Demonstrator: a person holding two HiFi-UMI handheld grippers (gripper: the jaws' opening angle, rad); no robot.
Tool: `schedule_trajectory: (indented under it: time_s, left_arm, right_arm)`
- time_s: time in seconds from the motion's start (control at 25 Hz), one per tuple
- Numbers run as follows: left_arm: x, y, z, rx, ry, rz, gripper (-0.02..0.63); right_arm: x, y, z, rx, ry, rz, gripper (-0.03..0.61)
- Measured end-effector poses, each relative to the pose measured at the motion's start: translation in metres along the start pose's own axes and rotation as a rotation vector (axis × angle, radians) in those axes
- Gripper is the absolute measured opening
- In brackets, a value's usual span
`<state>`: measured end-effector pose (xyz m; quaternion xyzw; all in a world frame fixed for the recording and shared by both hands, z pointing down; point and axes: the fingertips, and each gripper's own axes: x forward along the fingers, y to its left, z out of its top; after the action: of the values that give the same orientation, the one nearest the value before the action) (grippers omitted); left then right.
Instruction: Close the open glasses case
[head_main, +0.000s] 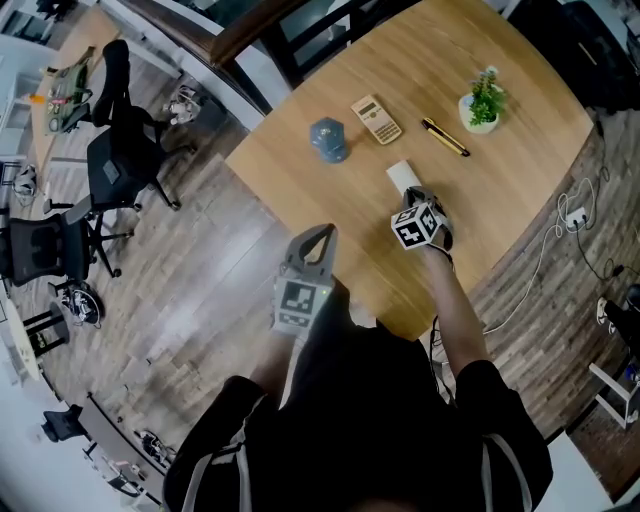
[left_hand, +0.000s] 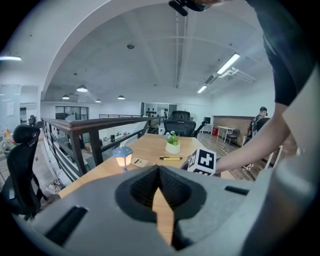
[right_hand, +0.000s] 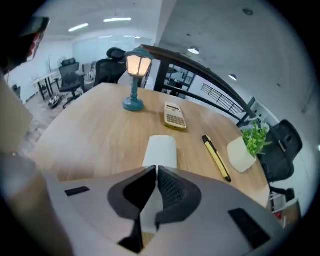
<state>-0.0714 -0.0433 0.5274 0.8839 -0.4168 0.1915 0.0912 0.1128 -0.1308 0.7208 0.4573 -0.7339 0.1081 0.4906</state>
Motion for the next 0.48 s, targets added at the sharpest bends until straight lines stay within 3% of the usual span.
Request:
schedule_trajectory:
  time_s: [0.08,0.28,0.4,0.48]
  left_arm:
    - [0.000,0.000,-0.001,0.000,0.001,0.001,-0.002]
    - [0.003,-0.001,0.005,0.013,-0.012,-0.005,-0.002]
    - [0.003,0.000,0.017,0.035,-0.029,-0.003,-0.002]
    - [0.004,0.003,0.026,0.039,-0.048,-0.006,-0.002]
  right_arm:
    - [0.002,0.002,0.000,-0.039,0.036,-0.018,0.026]
    - [0.003,0.001,0.000,-0.007,0.047,0.012,0.026]
    - [-0.016,-0.008,0.004,0.107,-0.031,0.041,0.026]
    - [-0.048,-0.027,0.014,0.255,-0.172,0.029,0.026]
